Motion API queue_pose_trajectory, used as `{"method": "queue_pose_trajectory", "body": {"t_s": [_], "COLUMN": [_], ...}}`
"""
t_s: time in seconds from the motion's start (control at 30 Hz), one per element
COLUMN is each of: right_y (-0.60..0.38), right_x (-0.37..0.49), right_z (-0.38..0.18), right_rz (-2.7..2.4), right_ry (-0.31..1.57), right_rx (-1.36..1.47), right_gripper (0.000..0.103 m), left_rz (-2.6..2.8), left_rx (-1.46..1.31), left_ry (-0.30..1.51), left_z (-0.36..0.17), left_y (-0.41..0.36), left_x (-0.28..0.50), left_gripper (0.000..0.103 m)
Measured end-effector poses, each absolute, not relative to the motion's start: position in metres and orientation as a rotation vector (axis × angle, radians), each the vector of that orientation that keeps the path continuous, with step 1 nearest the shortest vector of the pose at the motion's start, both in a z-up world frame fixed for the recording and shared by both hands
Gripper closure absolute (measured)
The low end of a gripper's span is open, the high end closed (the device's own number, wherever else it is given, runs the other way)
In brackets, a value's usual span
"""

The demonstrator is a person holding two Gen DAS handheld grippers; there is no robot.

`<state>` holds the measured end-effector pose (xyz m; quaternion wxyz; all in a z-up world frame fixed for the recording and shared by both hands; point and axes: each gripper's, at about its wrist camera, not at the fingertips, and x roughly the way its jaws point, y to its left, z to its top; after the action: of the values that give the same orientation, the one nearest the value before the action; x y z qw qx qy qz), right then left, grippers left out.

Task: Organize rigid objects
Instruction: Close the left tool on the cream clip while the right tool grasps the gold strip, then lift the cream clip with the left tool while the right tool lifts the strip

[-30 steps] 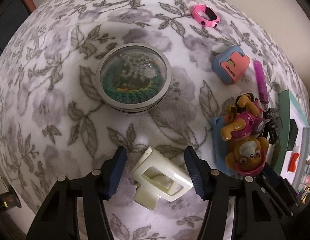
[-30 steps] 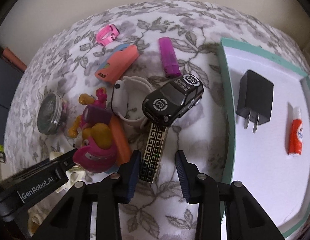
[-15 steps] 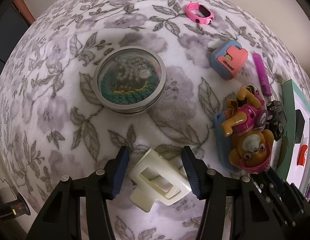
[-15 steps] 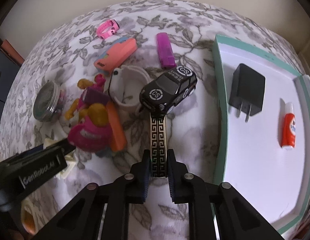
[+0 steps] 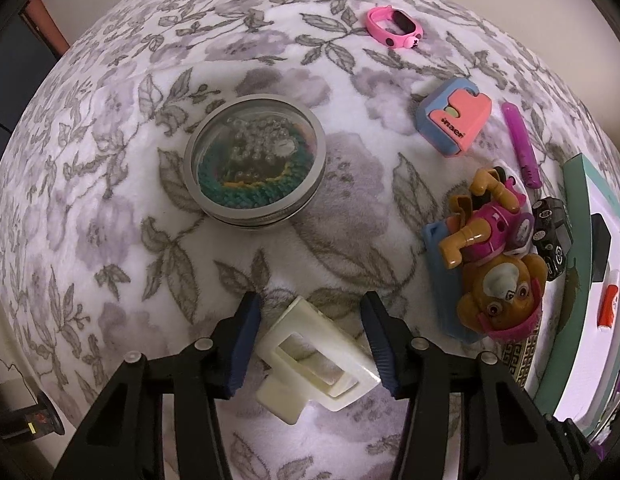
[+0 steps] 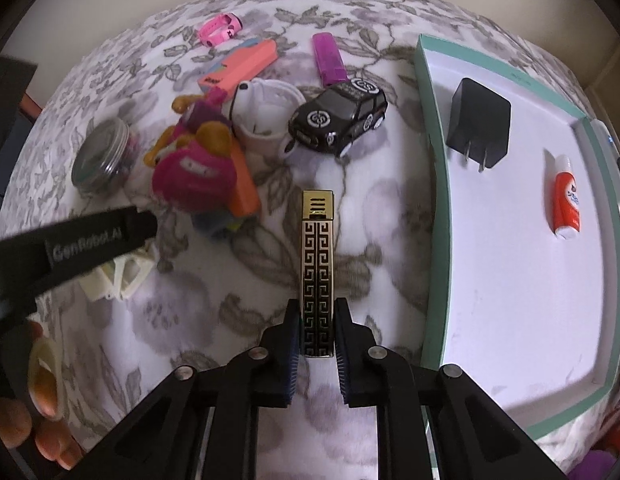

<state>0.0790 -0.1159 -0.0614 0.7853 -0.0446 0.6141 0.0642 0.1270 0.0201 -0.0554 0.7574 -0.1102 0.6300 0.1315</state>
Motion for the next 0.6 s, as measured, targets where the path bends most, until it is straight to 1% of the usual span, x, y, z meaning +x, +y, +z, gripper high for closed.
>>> {"method": "queue_pose_trajectory", "body": {"t_s": [0.07,0.23,0.4,0.5,0.6], "right_y": [-0.114,-0.11,-0.117,-0.121,-0.122], "right_x": [0.076,0.057,0.047,0.048,0.052], "right_z": [-0.062,-0.064,-0.06,-0.059,-0.059], "right_rz": [0.137,0.138,0.154,0.165,0.173], "right_ry": [1.316,1.331,1.349,1.356,1.364], "right_rx": [-0.103,-0.113,-0.074,-0.071,-0.058], "right_gripper": [0.086,0.086,0.086,0.086,0.087], "left_rz": [0.282,0.277,0.278,0.276,0.269], "left_rx": [-0.229,-0.222,-0.235,-0.273,-0.289], "left_ry": [1.372,1.373,1.373,1.372,1.373], "left_z": [-0.054,-0.052,-0.052,-0.051,-0.05], "left_y": [0.017,0.012,0.01,0.013,0.017], "left_x": [0.128,0.124,0.123,0.122,0.121], "left_gripper": [0.052,0.06,0.06,0.065,0.066]}}
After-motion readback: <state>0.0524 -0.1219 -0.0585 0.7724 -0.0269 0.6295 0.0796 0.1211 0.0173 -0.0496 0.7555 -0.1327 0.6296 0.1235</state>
